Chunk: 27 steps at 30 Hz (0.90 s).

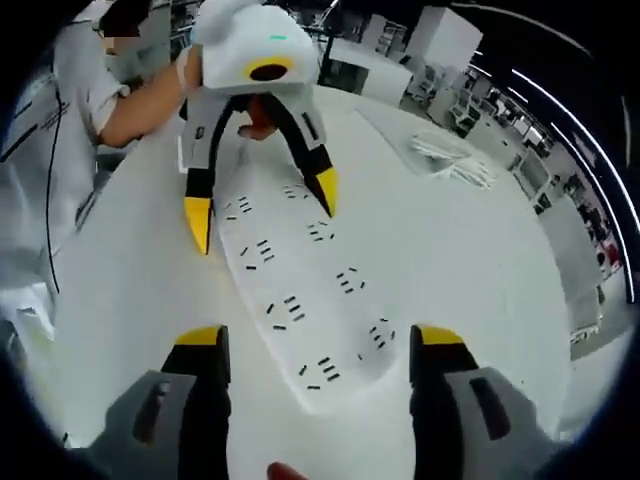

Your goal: Straighten the power strip on the desk, plug the charger into it

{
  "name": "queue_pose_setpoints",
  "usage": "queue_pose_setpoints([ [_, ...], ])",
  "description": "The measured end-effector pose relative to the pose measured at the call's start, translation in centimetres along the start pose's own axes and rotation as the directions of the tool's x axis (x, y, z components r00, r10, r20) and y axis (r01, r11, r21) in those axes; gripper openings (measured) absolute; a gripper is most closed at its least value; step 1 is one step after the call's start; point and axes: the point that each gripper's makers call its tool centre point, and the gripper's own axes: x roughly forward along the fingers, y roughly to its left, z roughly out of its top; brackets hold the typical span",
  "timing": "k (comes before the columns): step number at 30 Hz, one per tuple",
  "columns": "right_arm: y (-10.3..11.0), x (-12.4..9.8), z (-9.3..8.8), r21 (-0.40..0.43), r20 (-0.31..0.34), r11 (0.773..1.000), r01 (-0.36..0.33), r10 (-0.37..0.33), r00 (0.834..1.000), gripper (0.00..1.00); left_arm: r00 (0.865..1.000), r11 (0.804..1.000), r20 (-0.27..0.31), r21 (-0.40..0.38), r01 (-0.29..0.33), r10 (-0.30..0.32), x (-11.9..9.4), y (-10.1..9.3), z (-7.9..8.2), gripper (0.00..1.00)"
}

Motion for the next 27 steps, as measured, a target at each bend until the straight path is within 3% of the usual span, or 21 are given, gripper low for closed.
queue_pose_setpoints([
  [8, -0.2, 1.4, -0.3, -0.044, -0.077, 0.994, -0.096, 0.093, 0.993, 0.71, 1.0, 1.0, 0.003, 0.0, 0.004, -0.004, 0.0, 0.0, 0.0, 0.75],
  [13, -0.3, 2.1, -0.4, -0.007, -0.099, 0.99, -0.139, 0.138, 0.985, 0.71, 1.0, 1.0, 0.017, 0.0, 0.013, -0.013, 0.0, 0.0, 0.1, 0.75],
  [15, -0.5, 2.3, -0.1, -0.016, -0.095, 0.989, -0.145, 0.143, 0.985, 0.7, 1.0, 1.0, 0.019, 0.0, 0.017, -0.017, 0.1, 0.0, 0.1, 0.75],
  [18, -0.5, 2.3, -0.5, -0.069, -0.138, 0.984, -0.162, 0.151, 0.979, 0.67, 0.999, 1.0, 0.029, 0.002, 0.023, -0.023, 0.1, -0.1, 0.2, 0.75],
  [27, -0.3, 2.4, -0.5, -0.083, -0.153, 0.98, -0.183, 0.169, 0.974, 0.65, 0.999, 1.0, 0.035, 0.001, 0.026, -0.026, 0.1, 0.0, 0.2, 0.75],
])
